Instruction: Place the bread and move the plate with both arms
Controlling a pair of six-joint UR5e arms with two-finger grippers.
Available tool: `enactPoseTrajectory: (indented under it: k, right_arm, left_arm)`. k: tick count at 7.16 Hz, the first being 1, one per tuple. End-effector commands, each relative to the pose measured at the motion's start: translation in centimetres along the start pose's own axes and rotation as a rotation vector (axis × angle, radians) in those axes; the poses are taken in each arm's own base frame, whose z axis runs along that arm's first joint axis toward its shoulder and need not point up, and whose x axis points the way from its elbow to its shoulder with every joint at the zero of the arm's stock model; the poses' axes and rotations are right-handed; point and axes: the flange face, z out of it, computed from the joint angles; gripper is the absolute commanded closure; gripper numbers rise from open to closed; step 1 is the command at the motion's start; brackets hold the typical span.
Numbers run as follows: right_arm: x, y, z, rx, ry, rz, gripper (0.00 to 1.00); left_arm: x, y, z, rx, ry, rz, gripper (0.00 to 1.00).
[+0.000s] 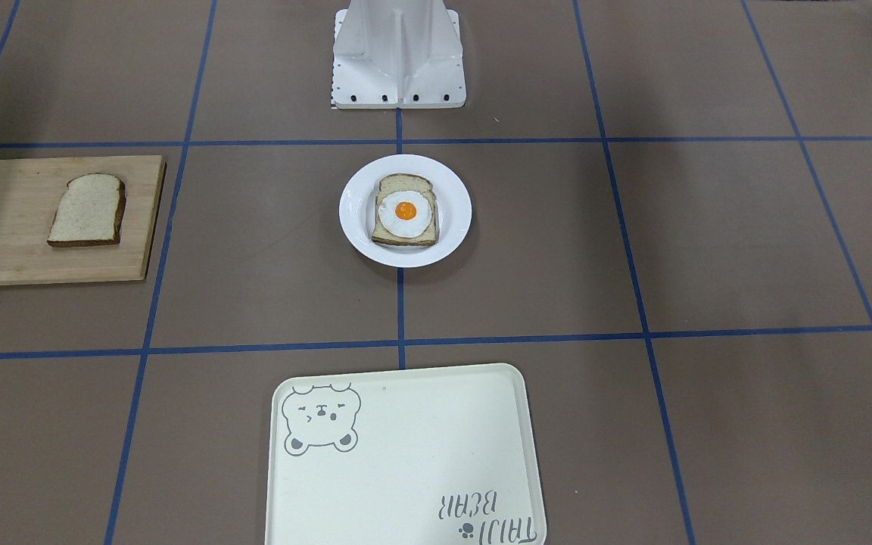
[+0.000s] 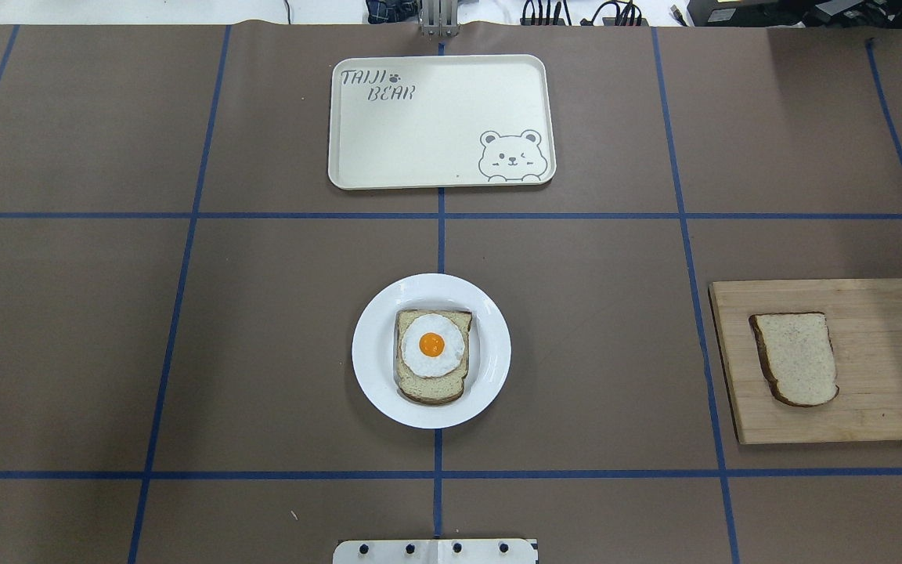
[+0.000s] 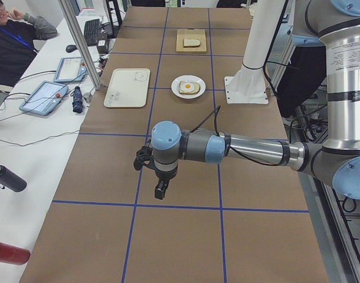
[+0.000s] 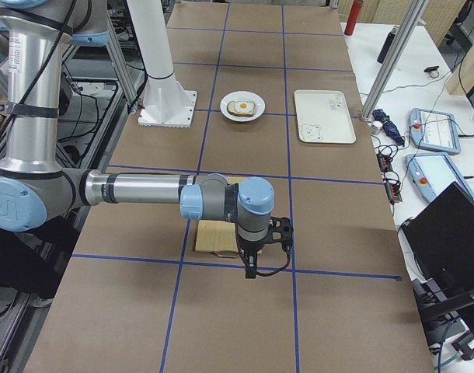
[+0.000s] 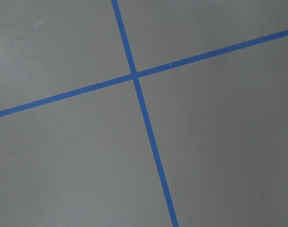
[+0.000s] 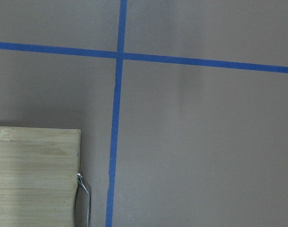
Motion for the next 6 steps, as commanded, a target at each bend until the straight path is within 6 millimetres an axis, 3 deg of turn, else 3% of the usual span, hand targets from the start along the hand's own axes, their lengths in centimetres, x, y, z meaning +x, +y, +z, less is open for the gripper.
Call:
enactPoseTrajectory:
  k: [1, 2, 3, 5, 6]
  right_arm:
    - [-1.3, -1.1, -1.4, 0.035, 0.001, -0.021, 0.0]
    - [-2.7, -3.2, -3.5, 0.116, 0.006, -0.085, 0.0]
    - [-2.9, -2.7, -3.3, 0.148, -0.021, -0.118, 0.0]
    - [-3.2, -1.7, -3.0, 0.216, -0.064, -0.189, 0.0]
    - [-5.3, -2.0, -2.5, 0.228, -0.139, -0.194, 0.0]
  left_arm:
    - [2.1, -1.8, -2.7, 0.075, -0.015, 0.068, 0.02]
    - [3.2, -6.0, -5.9, 0.201, -0.065, 0.171, 0.02]
    - [2.6, -7.1, -6.1, 0.222, -0.109, 0.182, 0.02]
    - [3.0, -6.9, -5.6, 0.24, -0.033, 0.211, 0.02]
    - [3.1, -7.1, -5.7, 0.264, -0.025, 0.231, 0.02]
